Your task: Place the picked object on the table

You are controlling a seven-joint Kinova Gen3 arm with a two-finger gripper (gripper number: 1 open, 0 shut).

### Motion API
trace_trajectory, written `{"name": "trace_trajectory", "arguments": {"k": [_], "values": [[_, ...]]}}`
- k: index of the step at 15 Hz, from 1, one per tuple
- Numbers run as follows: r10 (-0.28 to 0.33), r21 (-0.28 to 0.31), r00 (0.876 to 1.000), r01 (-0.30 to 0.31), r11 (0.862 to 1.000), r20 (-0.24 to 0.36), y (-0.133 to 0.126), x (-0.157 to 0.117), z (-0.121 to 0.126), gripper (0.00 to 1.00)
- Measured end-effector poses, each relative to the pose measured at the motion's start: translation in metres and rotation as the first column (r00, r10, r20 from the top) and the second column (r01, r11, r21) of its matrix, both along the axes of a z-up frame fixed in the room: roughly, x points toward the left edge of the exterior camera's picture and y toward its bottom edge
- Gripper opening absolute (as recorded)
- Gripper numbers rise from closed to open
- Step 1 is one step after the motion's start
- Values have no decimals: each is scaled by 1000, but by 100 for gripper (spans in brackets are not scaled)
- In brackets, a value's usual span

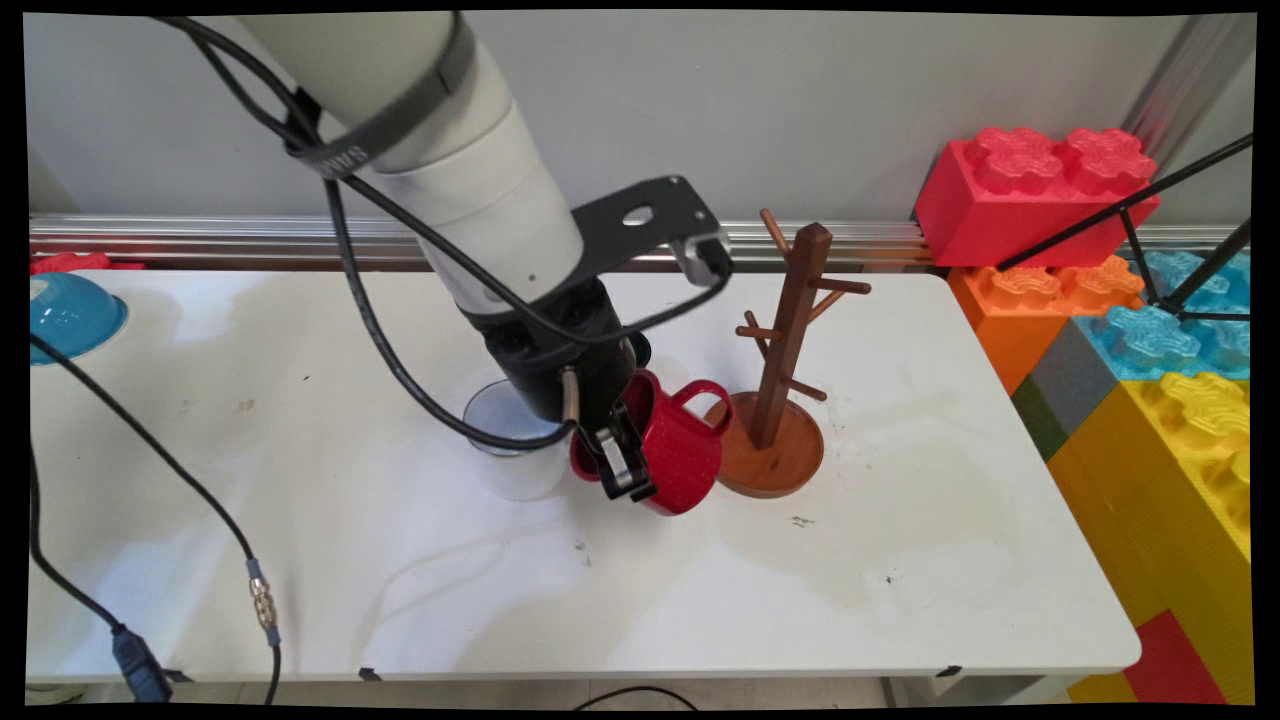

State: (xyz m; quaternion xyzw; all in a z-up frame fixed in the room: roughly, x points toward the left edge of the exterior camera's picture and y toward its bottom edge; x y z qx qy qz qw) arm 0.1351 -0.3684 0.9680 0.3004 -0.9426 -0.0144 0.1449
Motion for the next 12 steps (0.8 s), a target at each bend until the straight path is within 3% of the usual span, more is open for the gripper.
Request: {"name": "trace_trajectory", "arguments": {"k": [6, 12], "values": [[11, 46, 994, -16, 999, 112, -5, -24, -19, 0], [29, 92, 979, -48, 995, 201, -12, -41, -38, 0]]}}
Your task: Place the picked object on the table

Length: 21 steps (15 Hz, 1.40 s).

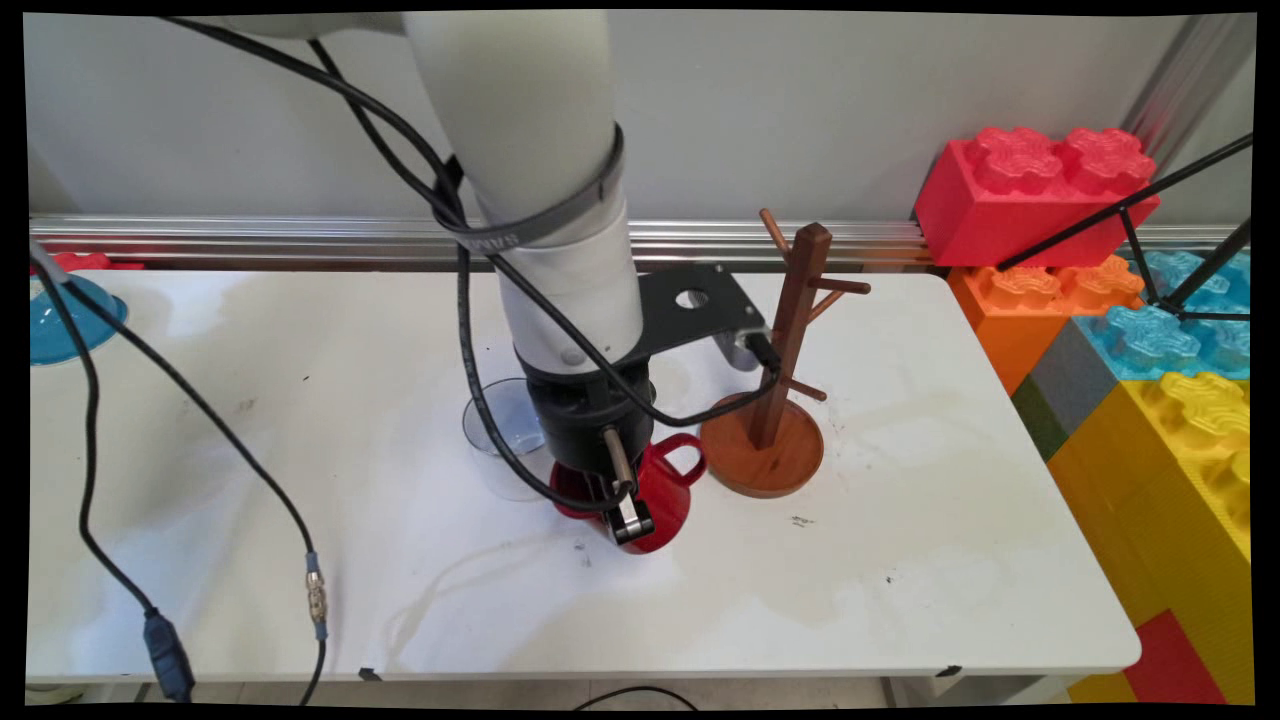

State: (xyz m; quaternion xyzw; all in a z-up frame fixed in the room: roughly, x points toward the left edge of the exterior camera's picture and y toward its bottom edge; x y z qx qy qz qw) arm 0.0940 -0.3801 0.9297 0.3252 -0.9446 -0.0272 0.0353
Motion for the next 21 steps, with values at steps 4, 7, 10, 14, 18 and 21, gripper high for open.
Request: {"name": "trace_trajectory", "arguments": {"k": [4, 7, 10, 14, 18, 21], "values": [[15, 21, 998, -16, 1000, 55, -6, -3, -14, 0], [30, 32, 996, -33, 999, 81, -9, -4, -27, 0], [40, 33, 994, -44, 999, 104, -14, -2, -40, 0], [53, 34, 991, -58, 998, 125, -20, -1, -56, 0], [67, 38, 989, -72, 997, 135, -24, -2, -69, 0], [75, 42, 988, -82, 996, 137, -26, -4, -75, 0]]}}
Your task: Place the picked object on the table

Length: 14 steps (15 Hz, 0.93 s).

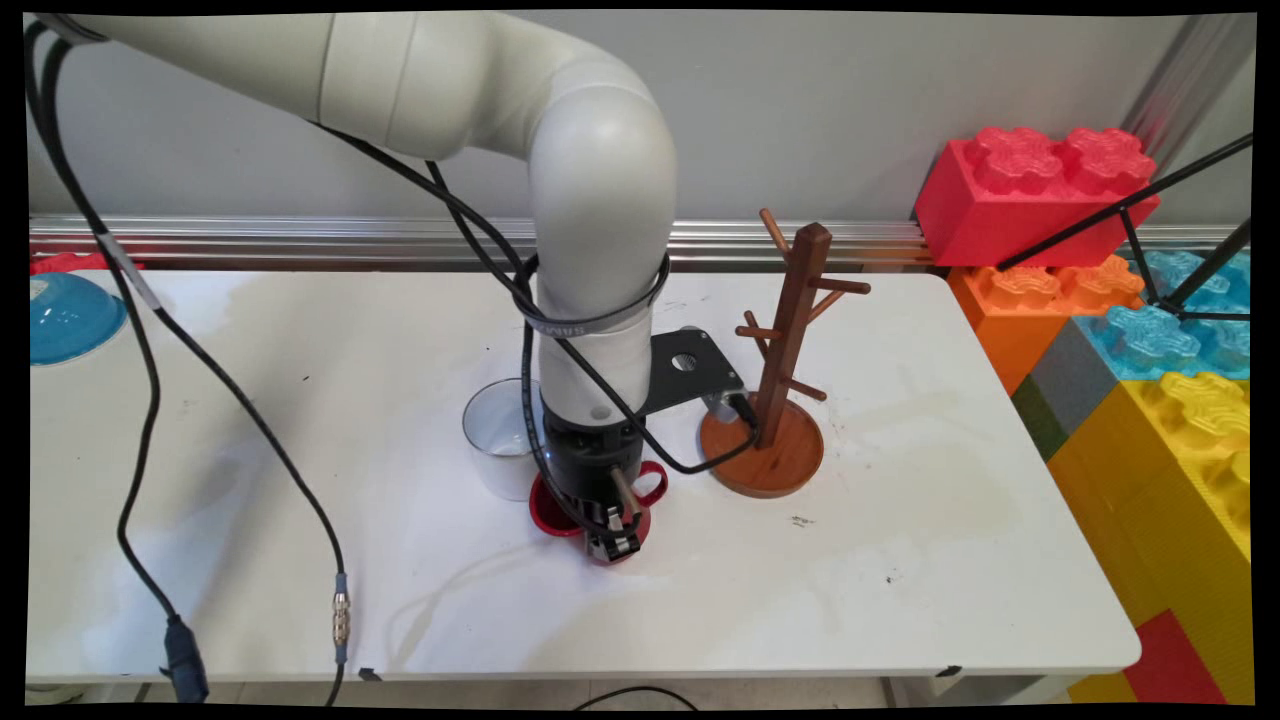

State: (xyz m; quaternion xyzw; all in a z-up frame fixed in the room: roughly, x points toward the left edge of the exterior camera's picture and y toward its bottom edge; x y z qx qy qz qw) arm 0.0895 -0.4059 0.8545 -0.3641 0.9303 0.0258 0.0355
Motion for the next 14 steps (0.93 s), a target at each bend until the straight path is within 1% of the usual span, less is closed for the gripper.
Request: {"name": "trace_trajectory", "arguments": {"k": [14], "values": [[22, 24, 1000, -22, 999, 6, 1, -3, -19, 0]]}}
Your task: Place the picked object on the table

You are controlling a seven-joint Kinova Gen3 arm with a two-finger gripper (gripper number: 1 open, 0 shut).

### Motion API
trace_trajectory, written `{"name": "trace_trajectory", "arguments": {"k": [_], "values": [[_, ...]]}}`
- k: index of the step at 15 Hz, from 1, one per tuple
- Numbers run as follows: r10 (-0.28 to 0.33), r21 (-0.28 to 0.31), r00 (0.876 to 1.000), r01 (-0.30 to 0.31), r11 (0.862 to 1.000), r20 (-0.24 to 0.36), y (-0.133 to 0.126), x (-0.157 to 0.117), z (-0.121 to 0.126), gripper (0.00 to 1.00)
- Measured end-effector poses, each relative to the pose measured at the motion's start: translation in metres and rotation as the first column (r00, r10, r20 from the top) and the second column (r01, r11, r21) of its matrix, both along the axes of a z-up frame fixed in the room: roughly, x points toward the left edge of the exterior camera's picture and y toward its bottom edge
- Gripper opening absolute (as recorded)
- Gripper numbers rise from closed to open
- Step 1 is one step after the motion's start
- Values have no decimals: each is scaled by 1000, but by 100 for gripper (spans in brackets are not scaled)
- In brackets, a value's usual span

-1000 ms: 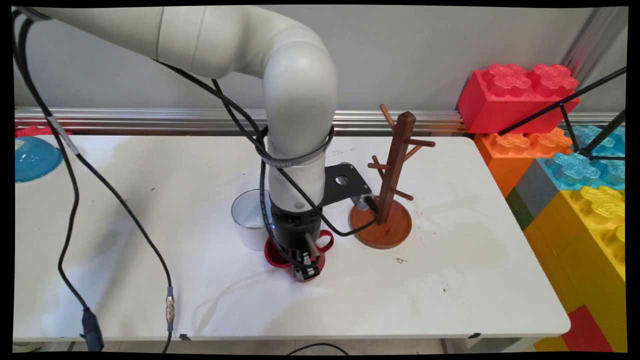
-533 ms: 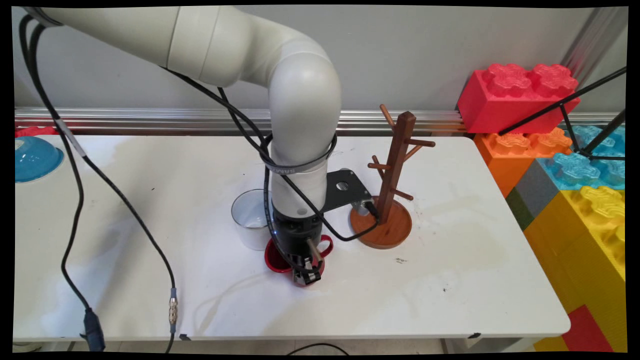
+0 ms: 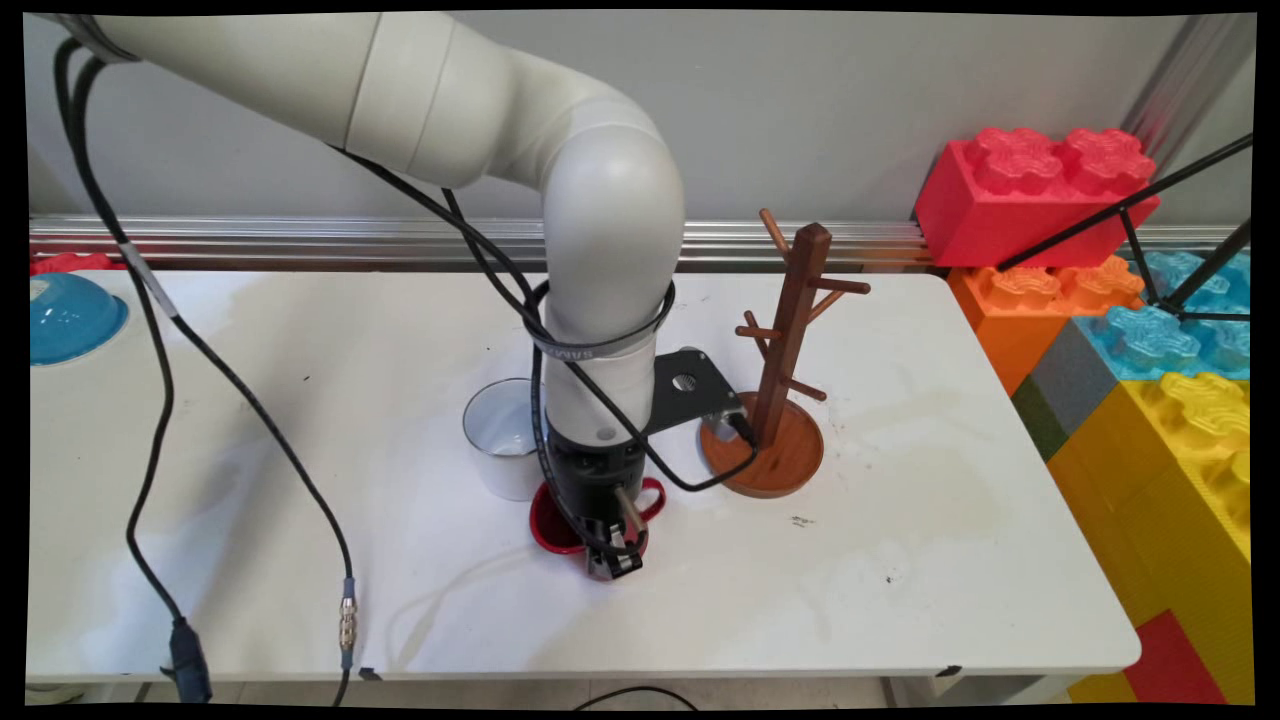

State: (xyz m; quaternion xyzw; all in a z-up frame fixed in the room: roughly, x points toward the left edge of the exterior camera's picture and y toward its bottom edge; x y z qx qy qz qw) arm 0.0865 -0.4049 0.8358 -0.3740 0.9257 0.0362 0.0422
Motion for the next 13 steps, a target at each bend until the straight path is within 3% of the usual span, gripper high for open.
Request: {"name": "trace_trajectory", "arguments": {"k": [1, 13], "values": [[1, 0, 1000, -1, 1000, -1, 0, 0, -1, 100], [22, -8, 1000, -22, 1000, -23, 1, -1, -7, 100]]}}
